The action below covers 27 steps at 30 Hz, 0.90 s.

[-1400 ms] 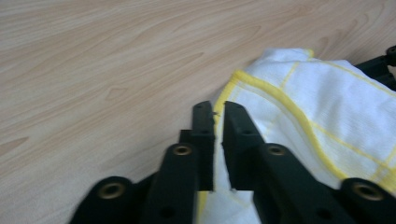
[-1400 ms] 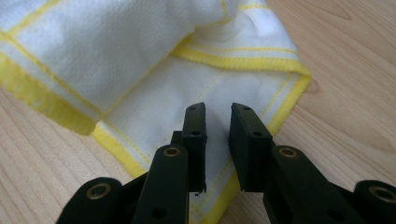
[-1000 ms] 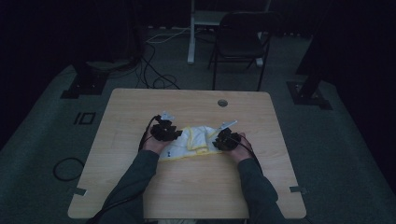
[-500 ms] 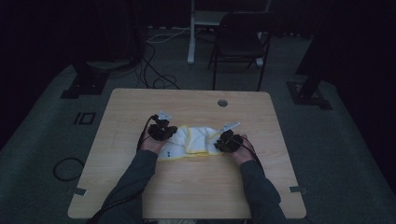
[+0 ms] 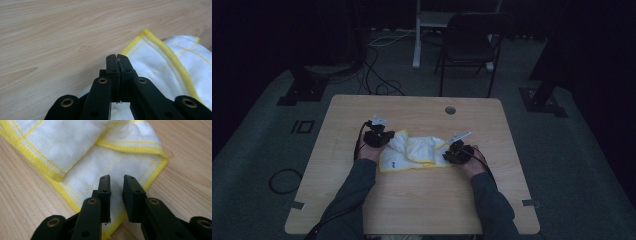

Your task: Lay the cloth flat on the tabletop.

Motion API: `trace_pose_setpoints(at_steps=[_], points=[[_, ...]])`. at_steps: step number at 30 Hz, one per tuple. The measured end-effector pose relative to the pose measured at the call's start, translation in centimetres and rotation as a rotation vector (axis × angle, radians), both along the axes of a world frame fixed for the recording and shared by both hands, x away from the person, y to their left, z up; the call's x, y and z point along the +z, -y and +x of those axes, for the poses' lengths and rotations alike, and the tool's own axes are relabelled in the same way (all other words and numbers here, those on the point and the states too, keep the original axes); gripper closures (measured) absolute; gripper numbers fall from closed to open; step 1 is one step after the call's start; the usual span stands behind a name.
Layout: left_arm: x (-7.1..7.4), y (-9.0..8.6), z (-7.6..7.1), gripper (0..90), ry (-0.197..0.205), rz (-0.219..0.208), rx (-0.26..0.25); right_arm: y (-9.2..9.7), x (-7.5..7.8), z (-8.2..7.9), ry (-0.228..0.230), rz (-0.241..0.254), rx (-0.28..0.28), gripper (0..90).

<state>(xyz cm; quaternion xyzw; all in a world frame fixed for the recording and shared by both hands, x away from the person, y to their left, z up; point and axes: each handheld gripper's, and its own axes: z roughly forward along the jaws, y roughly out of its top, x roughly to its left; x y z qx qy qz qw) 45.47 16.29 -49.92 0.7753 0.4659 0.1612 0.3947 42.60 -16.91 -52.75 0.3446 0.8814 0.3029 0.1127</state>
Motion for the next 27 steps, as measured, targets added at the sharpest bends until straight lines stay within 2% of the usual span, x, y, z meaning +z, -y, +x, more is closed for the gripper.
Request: trace_pose_setpoints(at_steps=[10, 18, 23, 25, 27], points=[[-0.5, -2.2, 0.8, 89.8, -0.014, -0.038, 0.097, 0.5, 0.3, -0.8, -0.022, -0.032, 0.019, 79.5], [-0.7, -2.8, 1.2, 89.9, -0.028, -0.03, 0.127, 1.4, 0.4, -2.4, -0.036, -0.039, 0.053, 81.3], [-1.5, -3.0, 1.7, 89.8, -0.068, -0.015, 0.164, 1.6, 0.5, -3.2, -0.046, -0.065, 0.071, 82.8], [-2.1, -3.1, 2.2, 89.8, -0.101, -0.006, 0.19, 1.5, 0.6, -3.3, -0.044, -0.076, 0.076, 83.2], [-2.3, -3.1, 2.3, 89.5, -0.11, -0.007, 0.198, 1.4, 0.6, -3.4, -0.044, -0.081, 0.075, 83.1]])
